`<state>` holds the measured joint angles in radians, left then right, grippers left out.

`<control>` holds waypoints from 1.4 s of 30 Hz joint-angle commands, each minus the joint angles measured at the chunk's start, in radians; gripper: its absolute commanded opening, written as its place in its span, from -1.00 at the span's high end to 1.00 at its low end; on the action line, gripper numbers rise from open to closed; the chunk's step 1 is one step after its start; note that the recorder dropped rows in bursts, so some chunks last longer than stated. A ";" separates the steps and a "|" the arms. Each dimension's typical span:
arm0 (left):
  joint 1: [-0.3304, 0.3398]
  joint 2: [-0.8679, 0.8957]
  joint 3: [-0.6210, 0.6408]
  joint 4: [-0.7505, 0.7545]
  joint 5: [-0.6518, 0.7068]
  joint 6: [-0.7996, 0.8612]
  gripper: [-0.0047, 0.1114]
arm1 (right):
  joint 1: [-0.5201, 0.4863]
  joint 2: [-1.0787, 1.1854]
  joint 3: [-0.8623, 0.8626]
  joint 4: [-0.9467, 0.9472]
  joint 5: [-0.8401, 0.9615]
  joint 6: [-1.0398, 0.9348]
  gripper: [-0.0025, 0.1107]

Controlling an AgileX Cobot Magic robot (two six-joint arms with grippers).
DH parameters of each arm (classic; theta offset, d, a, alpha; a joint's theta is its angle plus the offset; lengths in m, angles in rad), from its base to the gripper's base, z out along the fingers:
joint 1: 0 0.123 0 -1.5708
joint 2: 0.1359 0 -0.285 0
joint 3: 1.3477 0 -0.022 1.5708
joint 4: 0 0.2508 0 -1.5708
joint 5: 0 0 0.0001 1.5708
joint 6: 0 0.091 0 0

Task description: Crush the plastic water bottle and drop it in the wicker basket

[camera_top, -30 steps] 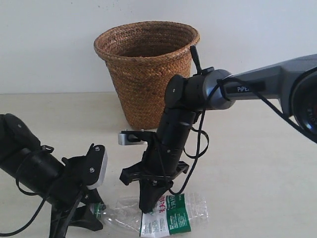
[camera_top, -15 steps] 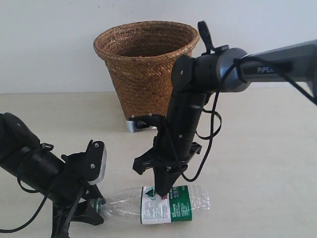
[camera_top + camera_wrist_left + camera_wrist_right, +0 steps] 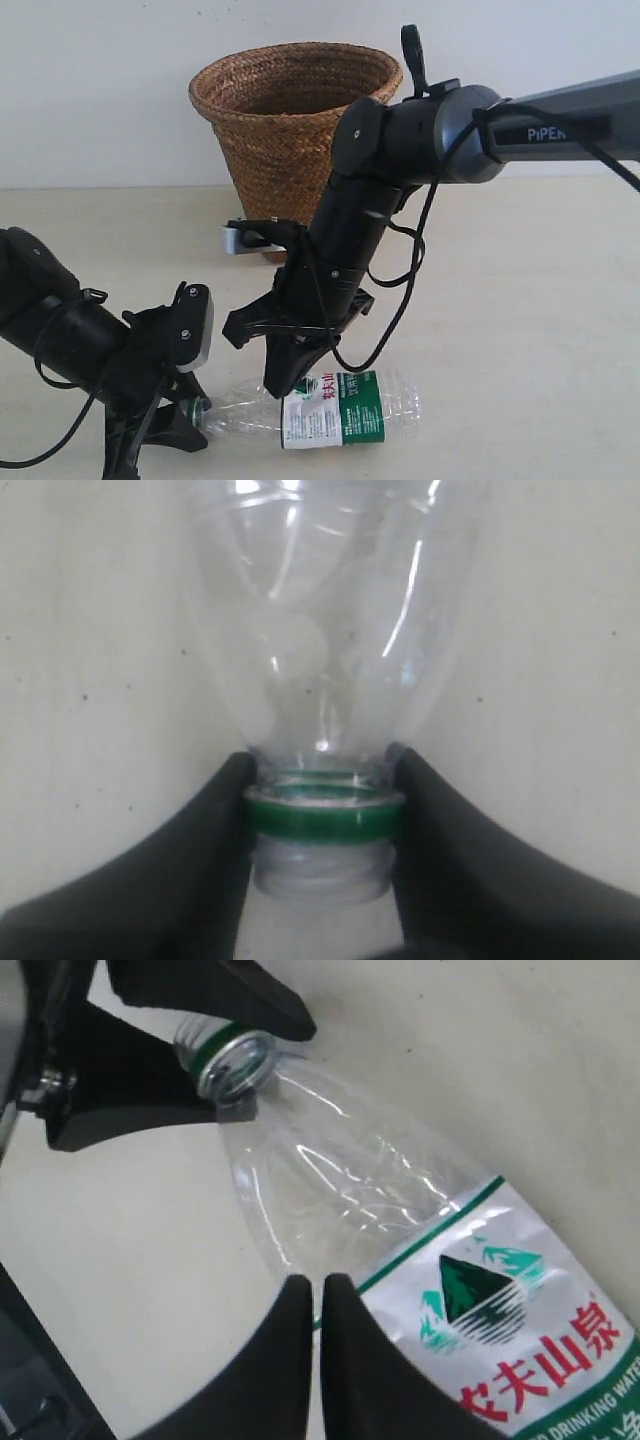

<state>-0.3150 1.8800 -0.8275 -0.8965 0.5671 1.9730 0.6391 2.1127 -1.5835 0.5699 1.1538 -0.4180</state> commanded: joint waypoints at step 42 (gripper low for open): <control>0.003 -0.007 0.001 -0.011 -0.016 -0.029 0.84 | -0.001 0.048 -0.103 -0.030 0.067 0.085 0.96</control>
<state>-0.3131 1.8800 -0.8275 -0.8982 0.5581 1.9569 0.6391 2.1753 -1.6862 0.4942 1.2220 -0.3142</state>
